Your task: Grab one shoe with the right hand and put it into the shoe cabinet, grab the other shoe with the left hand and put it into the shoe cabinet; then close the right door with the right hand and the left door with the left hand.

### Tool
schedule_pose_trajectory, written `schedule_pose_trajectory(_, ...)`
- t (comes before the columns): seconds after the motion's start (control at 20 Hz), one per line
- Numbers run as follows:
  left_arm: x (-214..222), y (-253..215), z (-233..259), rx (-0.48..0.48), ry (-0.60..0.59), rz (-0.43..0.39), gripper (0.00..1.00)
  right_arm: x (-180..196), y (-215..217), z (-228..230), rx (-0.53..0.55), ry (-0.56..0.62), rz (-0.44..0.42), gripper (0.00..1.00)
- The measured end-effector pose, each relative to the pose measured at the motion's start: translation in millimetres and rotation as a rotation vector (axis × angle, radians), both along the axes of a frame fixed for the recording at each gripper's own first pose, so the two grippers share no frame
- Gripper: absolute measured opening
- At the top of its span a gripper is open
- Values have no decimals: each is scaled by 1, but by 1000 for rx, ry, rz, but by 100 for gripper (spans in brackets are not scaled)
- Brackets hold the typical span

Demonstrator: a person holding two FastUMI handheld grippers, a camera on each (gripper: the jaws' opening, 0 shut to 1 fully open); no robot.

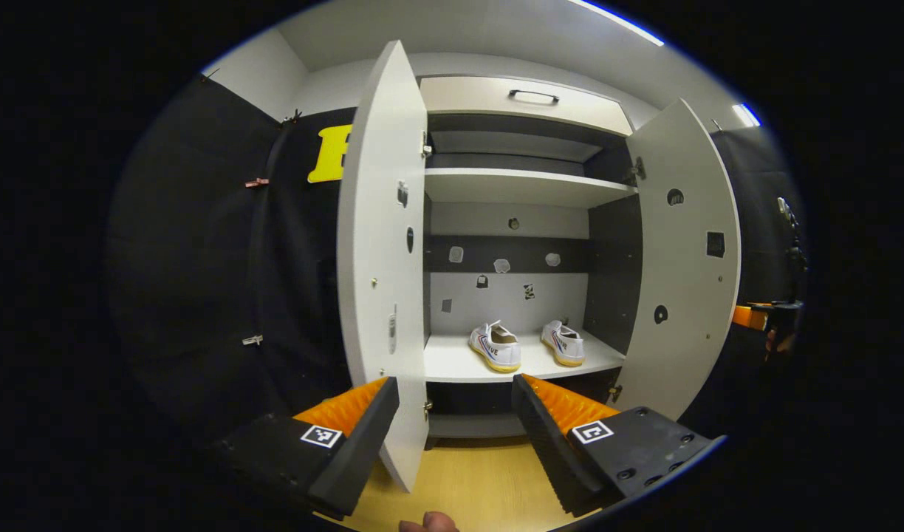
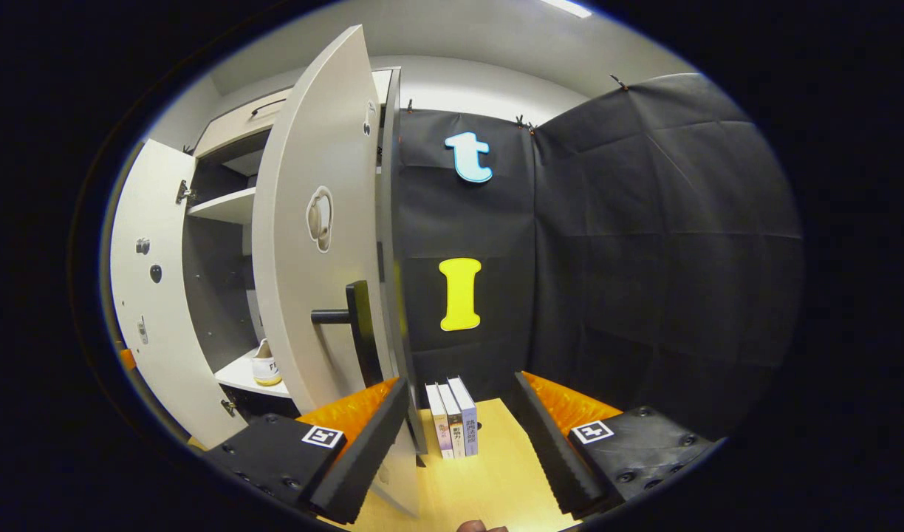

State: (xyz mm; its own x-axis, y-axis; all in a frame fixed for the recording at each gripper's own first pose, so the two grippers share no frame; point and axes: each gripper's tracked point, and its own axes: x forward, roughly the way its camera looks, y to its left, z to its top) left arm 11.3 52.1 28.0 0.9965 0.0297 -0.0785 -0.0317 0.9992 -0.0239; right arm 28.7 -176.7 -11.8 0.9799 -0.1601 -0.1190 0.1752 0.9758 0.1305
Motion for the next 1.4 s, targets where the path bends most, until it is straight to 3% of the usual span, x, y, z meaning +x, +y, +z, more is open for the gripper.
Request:
schedule_pose_trajectory(0.2, -12, 41, 4, -17, -9, 49, 97, 0, 41, 3, -2, -14, 40, 97)
schedule_pose_trajectory(0.55, -26, 105, 7, 2, -12, 125, 96, 23, 141, 2, 4, -3, 182, 98)
schedule_pose_trajectory(0.7, -26, 125, 9, 11, -16, 156, 96, 20, 162, 11, 30, -26, 202, 97)
schedule_pose_trajectory(1.0, -4, 166, 19, 42, -51, 207, 96, 5, 169, 18, 54, -34, 216, 97)
schedule_pose_trajectory(1.35, 45, 180, 17, 49, -64, 228, 96, -12, 161, 27, 46, -46, 207, 98)
schedule_pose_trajectory(1.4, 49, 181, 13, 54, -59, 230, 100, -15, 159, 27, 41, -44, 203, 98)
